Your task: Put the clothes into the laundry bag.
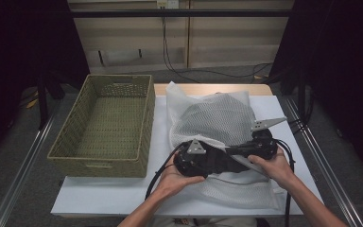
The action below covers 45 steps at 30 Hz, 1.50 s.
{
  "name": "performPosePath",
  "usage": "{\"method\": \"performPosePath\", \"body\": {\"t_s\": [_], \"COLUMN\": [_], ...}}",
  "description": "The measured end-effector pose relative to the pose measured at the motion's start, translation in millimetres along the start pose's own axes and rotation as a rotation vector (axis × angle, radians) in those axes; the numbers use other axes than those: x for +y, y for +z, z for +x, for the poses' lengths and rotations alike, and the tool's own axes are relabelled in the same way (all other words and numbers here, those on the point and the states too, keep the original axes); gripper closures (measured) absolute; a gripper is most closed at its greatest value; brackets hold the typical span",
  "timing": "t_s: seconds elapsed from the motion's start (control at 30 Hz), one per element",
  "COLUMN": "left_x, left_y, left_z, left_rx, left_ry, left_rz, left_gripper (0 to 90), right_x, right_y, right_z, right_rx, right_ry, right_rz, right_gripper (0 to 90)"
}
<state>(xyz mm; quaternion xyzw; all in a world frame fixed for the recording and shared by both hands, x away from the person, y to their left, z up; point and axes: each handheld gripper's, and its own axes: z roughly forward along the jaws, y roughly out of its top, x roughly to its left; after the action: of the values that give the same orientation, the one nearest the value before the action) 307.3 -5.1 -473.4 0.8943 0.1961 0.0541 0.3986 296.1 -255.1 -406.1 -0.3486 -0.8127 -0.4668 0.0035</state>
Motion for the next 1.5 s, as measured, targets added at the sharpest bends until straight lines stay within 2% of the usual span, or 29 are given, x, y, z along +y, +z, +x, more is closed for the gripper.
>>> {"method": "performPosePath", "body": {"t_s": [0.03, 0.07, 0.13, 0.17, 0.2, 0.23, 0.27, 0.33, 0.37, 0.4, 0.47, 0.53, 0.57, 0.63, 0.67, 0.7, 0.8, 0.9, 0.93, 0.97, 1.07, 1.1, 1.17, 1.2, 1.27, 1.33, 1.37, 1.47, 1.5], "left_x": [-1.6, -2.1, 3.1, 5.6, 7.0, 8.1, 11.1, 19.5, 23.8, 26.5, 33.7, 39.3, 41.6, 44.6, 46.3, 47.5, 50.3, 46.3, 44.4, 43.1, 43.5, 43.9, 44.1, 44.0, 43.6, 42.3, 41.2, 39.1, 38.1], "left_y": [6.4, 9.2, 9.7, 9.7, 10.4, 14.2, 14.5, 14.6, 16.1, 17.3, 18.6, 23.1, 26.5, 32.5, 34.1, 37.0, 39.8, 46.8, 50.5, 51.9, 51.8, 50.5, 41.3, 37.2, 27.1, 19.4, 15.9, -1.8, -8.4], "left_z": [0.6, -0.8, -1.5, -1.8, -0.1, -2.4, -1.6, -2.7, -4.7, -5.5, -4.9, -1.2, 1.3, 6.7, 8.6, 11.1, 18.4, 29.2, 29.5, 29.5, 25.9, 24.1, 21.5, 21.3, 19.3, 17.9, 17.0, 14.5, 13.3], "left_rx": [-0.039, -0.016, 0.019, 0.035, 0.004, 0.019, 0.021, 0.013, 0.014, -0.004, 0.008, 0.006, 0.009, 0.007, 0.017, 0.026, 0.080, 0.098, 0.100, 0.109, 0.118, 0.108, 0.095, 0.081, 0.074, 0.052, 0.025, 0.016, 0.002], "left_ry": [-0.015, 0.011, 0.026, 0.037, 0.061, 0.033, 0.038, 0.029, 0.021, 0.009, 0.007, -0.011, -0.032, -0.055, -0.067, -0.085, -0.090, -0.137, -0.140, -0.116, -0.081, -0.066, -0.024, -0.009, -0.002, -0.019, -0.043, -0.021, -0.036], "left_rz": [0.012, 0.023, 0.058, 0.065, 0.068, 0.046, 0.062, 0.067, 0.049, 0.025, 0.018, -0.026, -0.050, -0.074, -0.079, -0.107, -0.124, -0.123, -0.127, -0.105, -0.069, -0.071, -0.031, -0.026, -0.038, -0.069, -0.093, -0.105, -0.113], "left_gripper": [34.4, 37.5, 42.3, 52.9, 64.9, 76.1, 81.8, 84.5, 84.9, 85.3, 85.4, 85.5, 85.6, 85.7, 85.7, 85.7, 85.9, 85.9, 85.8, 85.7, 83.6, 80.7, 76.2, 72.6, 66.9, 61.1, 59.9, 56.4, 54.9], "right_x": [-0.1, 0.0, -0.1, -0.1, -0.3, -0.4, -0.3, 0.3, 0.5, 0.8, 1.3, 1.2, 1.1, 0.9, 0.8, 0.6, -0.8, -2.0, -2.2, -2.1, -2.8, -3.1, -3.3, -3.3, -3.2, -3.1, -2.9, -2.7, -2.9], "right_y": [0.3, 0.5, 1.1, 1.4, 1.9, 2.4, 2.6, 2.8, 2.8, 3.1, 3.3, 3.2, 3.0, 2.5, 2.4, 2.5, 4.2, 5.6, 6.0, 6.7, 8.7, 8.5, 7.0, 6.1, 5.5, 5.7, 5.9, 6.0, 6.2], "right_z": [1.0, 1.7, 2.2, 1.9, 1.5, 1.4, 1.7, 3.0, 3.4, 3.9, 3.8, 3.5, 3.9, 4.8, 5.1, 4.2, -1.1, -2.6, -2.3, -1.7, -0.9, -0.8, -1.9, -2.7, -4.0, -3.8, -3.3, -2.4, -2.1], "right_rx": [-0.002, -0.004, -0.004, 0.000, 0.002, 0.002, 0.002, 0.001, 0.001, 0.004, 0.007, 0.017, 0.020, 0.023, 0.024, 0.029, 0.037, 0.036, 0.035, 0.031, 0.026, 0.022, 0.022, 0.021, 0.020, 0.017, 0.013, 0.010, 0.012], "right_ry": [-0.002, -0.009, -0.010, -0.010, -0.011, -0.011, -0.013, -0.019, -0.020, -0.022, -0.021, -0.017, -0.018, -0.022, -0.022, -0.023, -0.007, -0.001, 0.002, 0.003, -0.007, -0.005, -0.003, 0.001, 0.000, 0.001, -0.001, -0.003, -0.006], "right_rz": [0.001, 0.007, 0.008, 0.011, 0.012, 0.014, 0.015, 0.017, 0.017, 0.018, 0.017, 0.016, 0.017, 0.019, 0.017, 0.018, 0.017, 0.018, 0.014, 0.019, 0.029, 0.031, 0.026, 0.023, 0.020, 0.021, 0.023, 0.027, 0.026], "right_gripper": [90.0, 90.0, 90.0, 90.0, 90.0, 90.0, 90.0, 90.0, 90.0, 90.0, 90.0, 90.0, 90.0, 90.0, 90.0, 90.0, 90.0, 90.0, 90.0, 90.0, 90.0, 90.0, 90.0, 90.0, 90.0, 90.0, 90.0, 90.0, 90.0]}}
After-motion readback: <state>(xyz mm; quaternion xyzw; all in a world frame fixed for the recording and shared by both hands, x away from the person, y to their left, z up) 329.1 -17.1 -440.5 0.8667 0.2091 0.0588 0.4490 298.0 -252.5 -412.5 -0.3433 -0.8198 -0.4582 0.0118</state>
